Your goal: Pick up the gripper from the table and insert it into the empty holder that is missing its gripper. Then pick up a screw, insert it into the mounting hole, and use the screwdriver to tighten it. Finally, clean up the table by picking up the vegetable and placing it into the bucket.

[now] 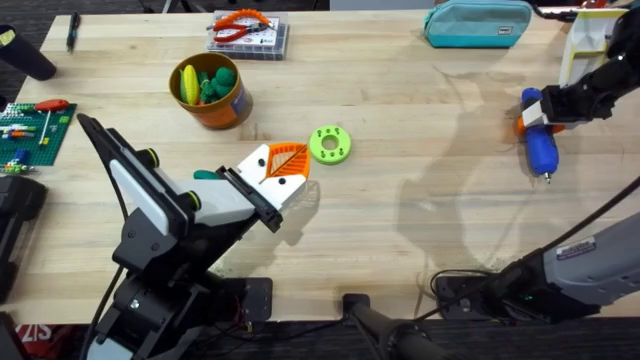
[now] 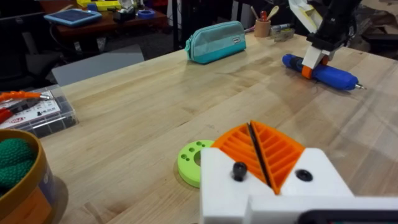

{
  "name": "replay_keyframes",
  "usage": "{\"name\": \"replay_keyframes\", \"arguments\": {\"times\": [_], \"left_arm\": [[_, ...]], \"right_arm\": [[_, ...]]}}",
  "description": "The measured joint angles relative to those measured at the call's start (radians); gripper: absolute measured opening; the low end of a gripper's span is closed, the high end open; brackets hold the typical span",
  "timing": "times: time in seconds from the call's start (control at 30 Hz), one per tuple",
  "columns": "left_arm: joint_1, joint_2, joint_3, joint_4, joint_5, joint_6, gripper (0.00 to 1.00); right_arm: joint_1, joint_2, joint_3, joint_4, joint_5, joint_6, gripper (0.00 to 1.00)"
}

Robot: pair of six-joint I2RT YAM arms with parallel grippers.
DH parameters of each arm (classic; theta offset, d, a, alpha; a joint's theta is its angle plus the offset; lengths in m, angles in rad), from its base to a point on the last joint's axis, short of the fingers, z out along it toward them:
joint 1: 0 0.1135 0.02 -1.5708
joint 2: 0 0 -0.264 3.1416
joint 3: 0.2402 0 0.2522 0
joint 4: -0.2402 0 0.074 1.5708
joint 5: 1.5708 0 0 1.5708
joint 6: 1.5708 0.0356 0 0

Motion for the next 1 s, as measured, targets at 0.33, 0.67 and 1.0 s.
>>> {"name": "replay_keyframes", "arguments": {"times": [0.33, 0.67, 1.0], "left_arm": [[0.0, 0.0, 0.0, -0.012, 0.0, -0.004, 0.007], [0.0, 0.0, 0.0, -0.012, 0.0, -0.004, 0.007], [0.0, 0.0, 0.0, -0.012, 0.0, -0.004, 0.007]], "right_arm": [[-0.005, 0.0, 0.0, 0.001, -0.064, 0.003, 0.075], [-0.009, -0.001, 0.0, -0.005, -0.097, 0.006, 0.22], [0.0, -0.006, 0.0, -0.005, -0.148, 0.008, 0.992]]}}
